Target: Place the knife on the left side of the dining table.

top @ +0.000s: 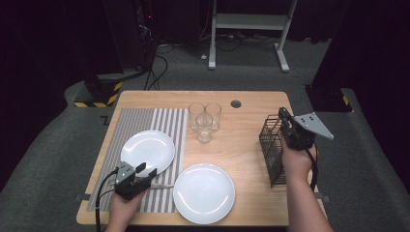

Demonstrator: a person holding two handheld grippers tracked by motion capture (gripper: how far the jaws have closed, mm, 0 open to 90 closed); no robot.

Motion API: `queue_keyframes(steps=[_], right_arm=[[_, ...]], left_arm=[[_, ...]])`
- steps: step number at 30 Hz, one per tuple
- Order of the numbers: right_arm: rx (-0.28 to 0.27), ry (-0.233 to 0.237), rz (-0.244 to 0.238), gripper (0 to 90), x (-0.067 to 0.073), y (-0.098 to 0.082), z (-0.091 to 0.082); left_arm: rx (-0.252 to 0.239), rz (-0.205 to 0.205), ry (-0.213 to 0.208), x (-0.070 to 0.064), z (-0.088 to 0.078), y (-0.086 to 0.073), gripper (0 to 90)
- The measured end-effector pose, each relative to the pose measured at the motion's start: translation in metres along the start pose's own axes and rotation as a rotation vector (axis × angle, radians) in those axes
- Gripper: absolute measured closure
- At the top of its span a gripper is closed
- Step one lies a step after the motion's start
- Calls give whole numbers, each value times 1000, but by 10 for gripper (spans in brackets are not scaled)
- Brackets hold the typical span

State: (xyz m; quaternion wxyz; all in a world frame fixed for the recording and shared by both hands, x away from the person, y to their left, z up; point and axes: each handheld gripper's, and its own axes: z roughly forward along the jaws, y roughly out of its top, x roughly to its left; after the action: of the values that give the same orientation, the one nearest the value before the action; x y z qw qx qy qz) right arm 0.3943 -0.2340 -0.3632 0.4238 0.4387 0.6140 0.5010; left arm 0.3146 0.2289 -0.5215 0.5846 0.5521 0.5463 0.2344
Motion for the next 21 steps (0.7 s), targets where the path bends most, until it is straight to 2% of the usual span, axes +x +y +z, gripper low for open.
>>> queue_keyframes(steps=[9,13,21], right_arm=[[-26,2,0,867,-2,4,-5],[-36,7,-4,867,-1,6,-6],[-53,3,-1,867,0,12,-8]], left_arm=[[-13,12,15,0,-5,0,456],[-20,3,21,1,-4,1,456],[-17,6,16,1,-5,1,456]])
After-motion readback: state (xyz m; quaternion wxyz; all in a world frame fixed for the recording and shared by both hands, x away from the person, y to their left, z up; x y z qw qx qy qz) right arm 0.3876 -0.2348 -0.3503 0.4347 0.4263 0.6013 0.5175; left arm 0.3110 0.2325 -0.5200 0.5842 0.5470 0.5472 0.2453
